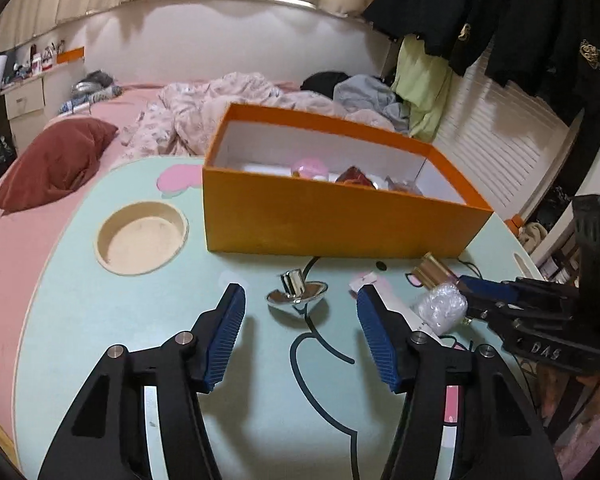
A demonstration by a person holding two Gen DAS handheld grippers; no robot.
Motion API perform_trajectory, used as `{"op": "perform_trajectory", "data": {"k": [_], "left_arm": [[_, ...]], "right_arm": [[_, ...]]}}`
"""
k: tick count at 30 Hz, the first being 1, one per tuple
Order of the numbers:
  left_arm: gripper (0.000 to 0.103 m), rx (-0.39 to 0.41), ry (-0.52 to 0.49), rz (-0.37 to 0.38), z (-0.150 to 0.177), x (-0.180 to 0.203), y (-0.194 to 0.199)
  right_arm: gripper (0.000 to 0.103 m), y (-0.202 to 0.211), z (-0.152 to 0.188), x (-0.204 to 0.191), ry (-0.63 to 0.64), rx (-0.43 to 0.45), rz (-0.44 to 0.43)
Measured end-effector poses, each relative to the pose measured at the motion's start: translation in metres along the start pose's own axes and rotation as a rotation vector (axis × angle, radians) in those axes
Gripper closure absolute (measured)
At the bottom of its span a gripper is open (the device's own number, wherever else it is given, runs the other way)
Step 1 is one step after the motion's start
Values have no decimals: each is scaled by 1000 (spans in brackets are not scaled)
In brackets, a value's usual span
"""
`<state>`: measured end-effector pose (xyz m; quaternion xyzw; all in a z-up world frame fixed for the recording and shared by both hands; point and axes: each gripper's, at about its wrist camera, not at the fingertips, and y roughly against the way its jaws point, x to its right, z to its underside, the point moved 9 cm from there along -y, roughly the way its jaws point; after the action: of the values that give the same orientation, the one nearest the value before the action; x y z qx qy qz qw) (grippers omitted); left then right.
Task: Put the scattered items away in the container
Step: 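Grasp the chrome round item with the left tool while the right tool grasps the glass bottle, then carry the chrome item and glass bottle into the orange box and open both tools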
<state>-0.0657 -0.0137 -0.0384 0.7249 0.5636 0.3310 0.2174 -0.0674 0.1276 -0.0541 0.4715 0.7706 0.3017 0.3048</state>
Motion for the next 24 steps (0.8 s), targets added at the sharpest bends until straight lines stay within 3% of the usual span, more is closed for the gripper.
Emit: {"op": "perform_trajectory", "data": {"k": [2,4,5,7,12,16,20,21,24], "left_arm": [[49,-45,22,-1,6,-4,-9],[62,-53,27,-5,6,-5,-11],[64,-54,23,-2,7,-4,-12],[80,-57,15,-5,9,-3,-12],[93,-18,-23,5,6,4,-5],[98,3,-43,3,5,8,-1],[98,-23,-19,7,4,3,-5],[97,-31,-3,6,4,0,-6],[75,-13,38,28,2,-4,-4]], "right_arm": [[76,3,-1,-1,8,-5,11],[78,3,-1,-4,29,-7,38],[86,3,-1,-6,42,-8,54],[86,3,0,-10,61,-5,69],[86,4,0,-6,28,7,39],[87,5,-2,-2,-4,18,24],[87,8,-4,2,-28,35,18],[87,9,-5,4,-32,37,19],[87,10,-6,7,-41,42,17]]}}
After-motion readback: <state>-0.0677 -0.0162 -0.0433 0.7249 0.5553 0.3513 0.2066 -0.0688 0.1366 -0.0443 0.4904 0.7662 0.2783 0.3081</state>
